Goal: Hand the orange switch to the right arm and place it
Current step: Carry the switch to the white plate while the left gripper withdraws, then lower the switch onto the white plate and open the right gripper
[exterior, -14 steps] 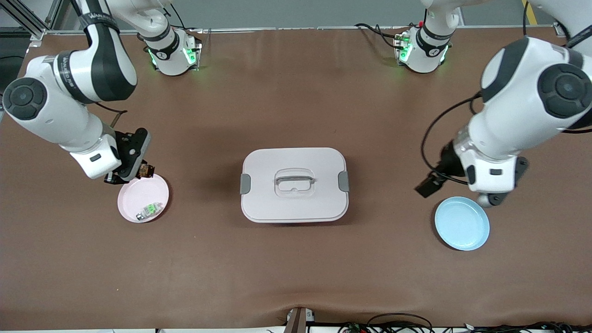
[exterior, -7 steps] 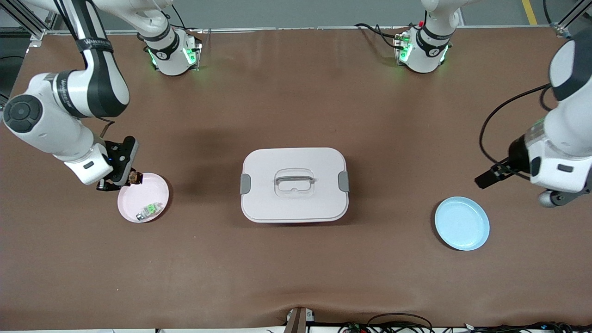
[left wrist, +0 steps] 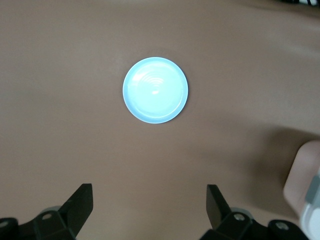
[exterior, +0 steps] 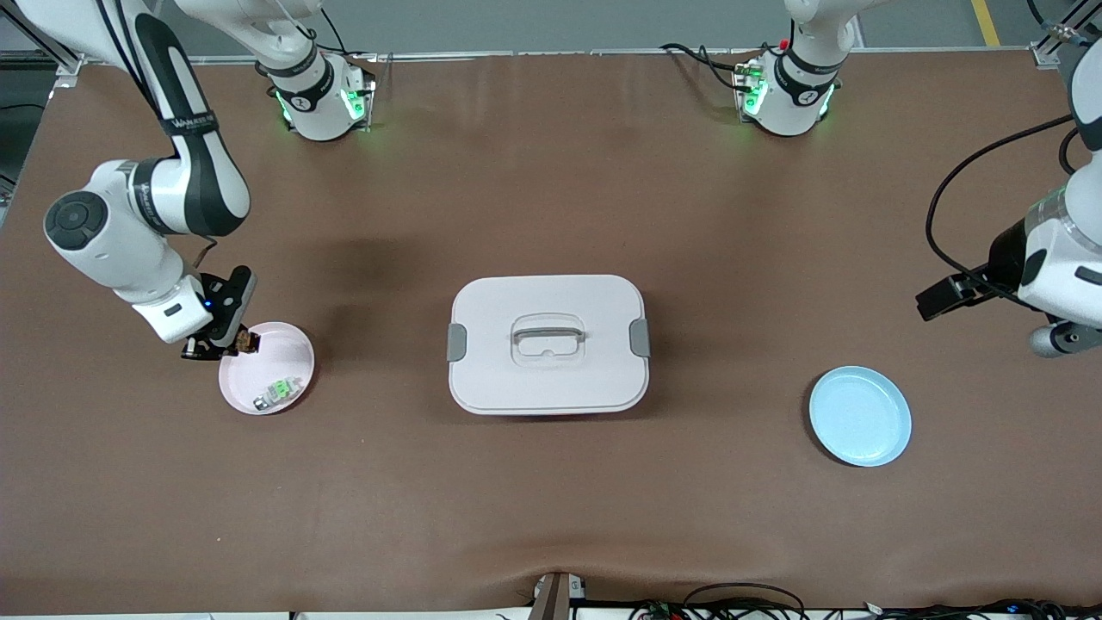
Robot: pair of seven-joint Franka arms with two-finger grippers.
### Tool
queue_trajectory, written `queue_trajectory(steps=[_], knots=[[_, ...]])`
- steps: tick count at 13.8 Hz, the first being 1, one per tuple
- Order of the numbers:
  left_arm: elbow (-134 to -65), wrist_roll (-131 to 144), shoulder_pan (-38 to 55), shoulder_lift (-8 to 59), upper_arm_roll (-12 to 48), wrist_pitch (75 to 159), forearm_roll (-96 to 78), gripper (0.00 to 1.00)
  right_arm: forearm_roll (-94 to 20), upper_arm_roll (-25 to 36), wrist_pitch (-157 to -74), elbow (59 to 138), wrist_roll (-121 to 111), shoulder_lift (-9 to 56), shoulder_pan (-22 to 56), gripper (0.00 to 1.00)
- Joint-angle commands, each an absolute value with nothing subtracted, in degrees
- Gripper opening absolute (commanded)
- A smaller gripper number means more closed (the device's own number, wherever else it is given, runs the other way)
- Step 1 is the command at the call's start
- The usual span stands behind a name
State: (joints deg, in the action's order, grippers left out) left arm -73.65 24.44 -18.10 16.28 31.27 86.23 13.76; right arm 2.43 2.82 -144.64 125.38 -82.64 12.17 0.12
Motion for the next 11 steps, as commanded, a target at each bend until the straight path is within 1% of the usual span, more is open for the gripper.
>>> queue_trajectory(steps=[1,3,5,7,9,11], knots=[[-76.19,16.99,-12.76,10.83,21.57,84.38,7.68,1.0,3.69,1.76,-147.82,125.95,-83.32,14.58,-2.11,0.0],[-80.13,12.15,-8.2,7.05,14.19,84.46,2.74,1.0,3.69,1.67,-150.45,126.03,-83.14,16.69,-2.02,0.0],[-82.6,10.64,-3.62,4.32,8.9,84.46,1.85,1.0,3.69,1.67,-153.79,126.38,-83.14,18.89,-2.2,0.0],[-85.07,5.83,-1.94,1.77,5.73,84.55,-0.08,1.0,3.69,1.76,-158.18,128.05,-82.62,20.38,-2.2,0.0],[-89.01,3.87,1.74,-1.65,1.08,85.08,-1.05,1.0,3.6,1.67,-161.35,128.67,-82.44,22.31,-2.37,0.0],[-91.57,3.6,3.6,-4.47,-0.44,85.25,-1.14,1.0,3.6,1.67,-163.99,129.29,-82.35,23.64,-2.55,0.0]])
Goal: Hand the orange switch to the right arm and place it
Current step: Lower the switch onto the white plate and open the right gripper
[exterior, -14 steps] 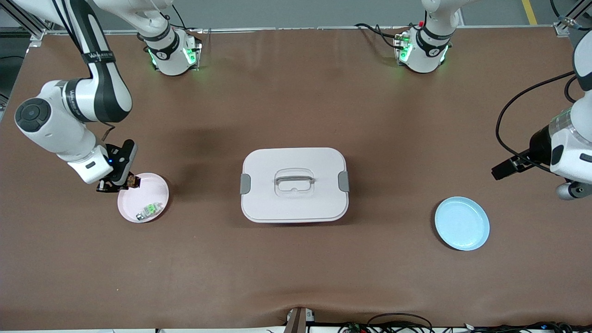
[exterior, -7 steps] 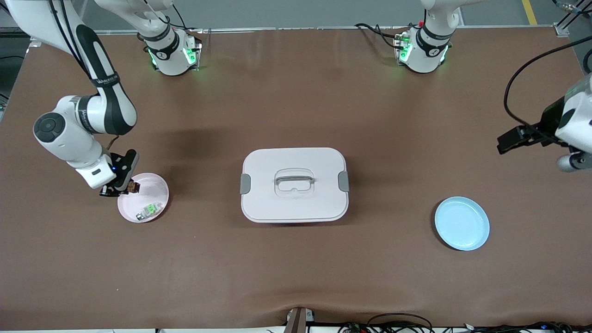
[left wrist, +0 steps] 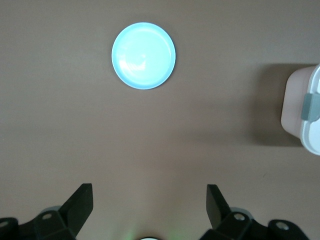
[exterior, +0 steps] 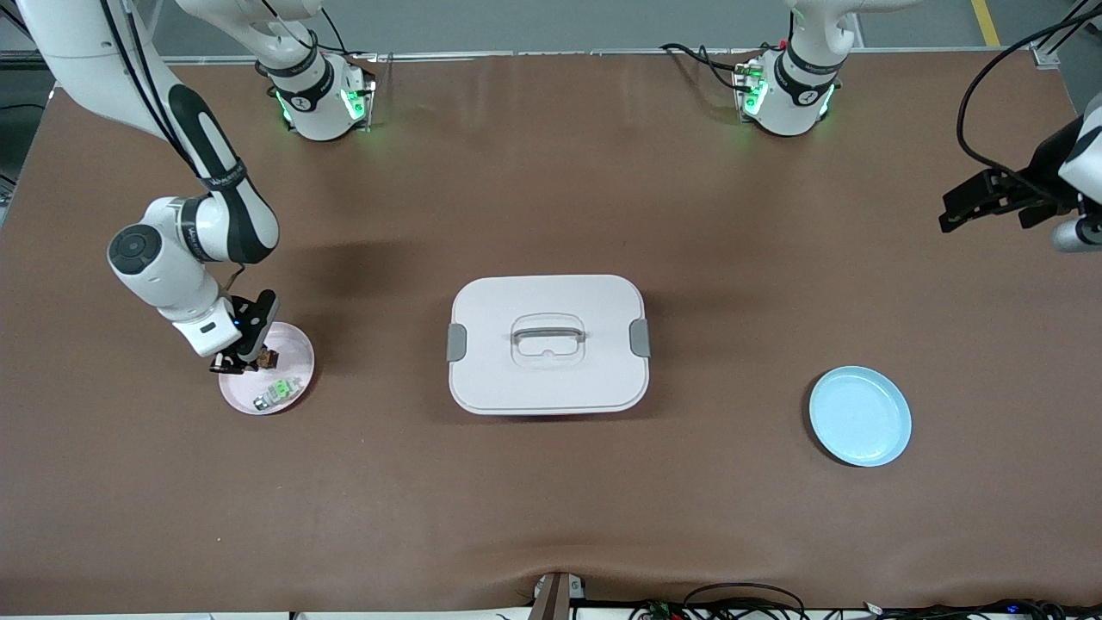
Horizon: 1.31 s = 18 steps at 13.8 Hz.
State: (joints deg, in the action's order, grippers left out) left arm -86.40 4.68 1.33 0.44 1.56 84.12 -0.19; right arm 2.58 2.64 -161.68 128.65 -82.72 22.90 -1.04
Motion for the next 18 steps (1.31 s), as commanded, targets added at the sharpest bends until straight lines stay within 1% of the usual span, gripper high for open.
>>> queue_trajectory(steps=[1,5,8,9,10,12,14,16,18], knots=[[-92.71,3.6,3.69,-5.7,-0.44,85.17,-1.14,1.0,3.6,1.76,-164.18,129.46,-82.35,23.99,-2.64,0.0],[-94.13,4.57,5.36,-8.08,-0.35,85.17,-1.05,1.0,3.6,1.76,-164.35,129.38,-82.27,24.52,-2.55,0.0],[-93.96,4.92,5.01,-8.09,0.17,84.55,-0.97,1.0,3.17,1.67,-164.45,129.29,-80.44,24.87,-2.55,0.0],[-93.78,4.92,5.01,-7.82,0.18,84.55,-0.97,1.0,3.25,1.67,-164.1,129.2,-78.16,24.79,-2.55,0.95],[-93.61,4.92,5.01,-7.65,0.18,84.55,-0.79,1.0,3.25,1.67,-163.83,129.11,-76.57,24.7,-2.37,1.0],[-93.43,4.92,5.01,-7.38,0.18,84.64,-0.35,1.0,3.16,1.41,-163.04,128.94,-75.94,24.17,-2.11,1.0],[-93.34,4.92,5.27,-7.47,0.26,84.64,-0.26,1.0,3.16,1.41,-160.59,128.5,-75.15,23.21,-2.11,1.0],[-93.25,4.83,5.27,-7.56,0.26,84.55,-0.26,1.0,2.9,1.32,-156.64,127.62,-74.28,22.07,-2.11,1.0],[-92.82,4.4,4.75,-7.56,0.18,84.55,-0.26,1.0,2.9,1.14,-150.76,126.22,-70.16,20.14,-2.02,1.0]])
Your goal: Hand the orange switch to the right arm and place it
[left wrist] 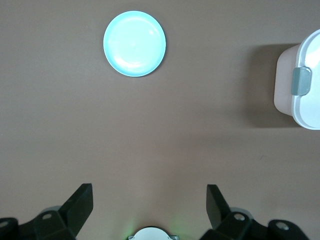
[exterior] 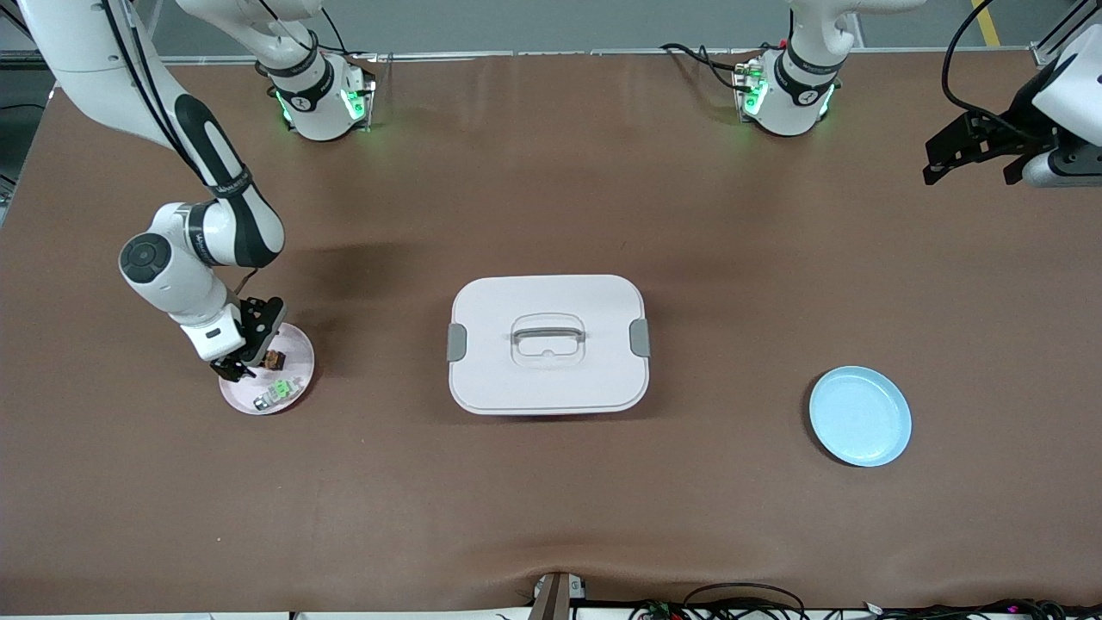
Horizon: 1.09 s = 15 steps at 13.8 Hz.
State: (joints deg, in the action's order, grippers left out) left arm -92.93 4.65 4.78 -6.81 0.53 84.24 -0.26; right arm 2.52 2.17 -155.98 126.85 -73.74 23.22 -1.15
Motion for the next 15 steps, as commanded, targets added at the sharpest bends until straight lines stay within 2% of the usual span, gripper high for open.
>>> queue_trajectory(steps=[1,6,9,15], knots=[[-92.81,4.57,4.66,-7.38,0.09,84.55,-0.18,1.0,2.9,0.88,-146.99,125.78,-66.66,19.08,-1.76,1.0],[-92.2,4.83,4.75,-6.59,0.18,84.64,0.0,1.0,2.9,0.79,-134.23,123.76,-41.45,14.25,1.13,1.0],[-91.49,4.75,4.57,-6.07,0.0,84.64,0.0,1.0,2.9,0.88,-121.85,116.3,-32.56,13.98,3.34,1.0],[-91.14,4.75,4.48,-4.92,-0.26,84.81,-0.09,1.0,1.5,1.05,-106.29,104.26,-13.9,12.39,2.99,1.0]])
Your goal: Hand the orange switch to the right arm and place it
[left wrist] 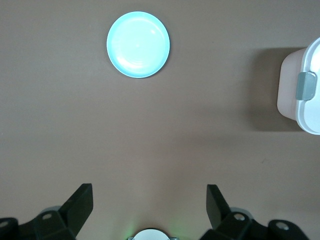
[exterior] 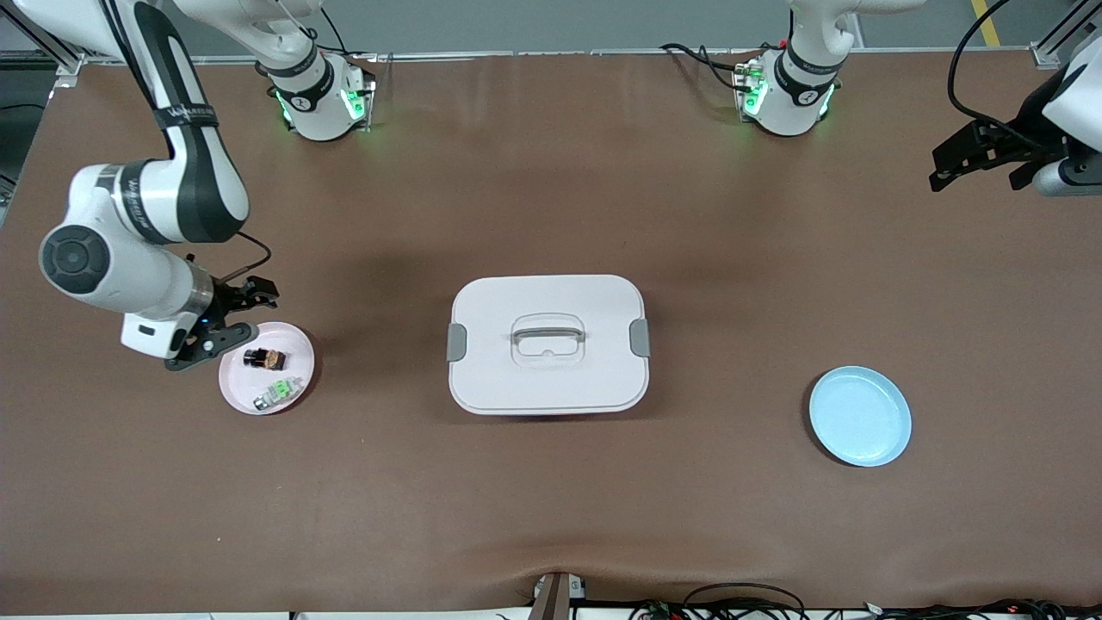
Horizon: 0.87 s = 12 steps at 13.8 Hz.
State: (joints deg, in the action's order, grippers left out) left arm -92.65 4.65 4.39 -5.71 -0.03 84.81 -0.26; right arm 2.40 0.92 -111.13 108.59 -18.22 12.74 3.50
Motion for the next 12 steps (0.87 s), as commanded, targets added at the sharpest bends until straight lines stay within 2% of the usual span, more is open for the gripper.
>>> queue_trajectory(steps=[1,5,9,12], knots=[[-91.14,4.75,4.57,-4.92,-0.26,84.81,-0.09,1.0,0.97,1.32,-104.26,101.98,-12.15,12.31,2.64,1.0],[-91.23,4.83,4.48,-5.1,-0.26,84.73,0.0,1.0,0.53,1.5,-95.02,91.52,6.9,12.92,0.18,1.0],[-91.14,5.01,4.57,-5.01,0.0,85.08,0.0,1.0,2.37,1.14,-89.58,84.92,8.79,13.01,2.8,1.0],[-91.14,5.1,4.57,-5.01,0.09,85.34,0.0,1.0,2.02,1.06,-88.94,82.01,8.18,13.09,2.81,1.0]])
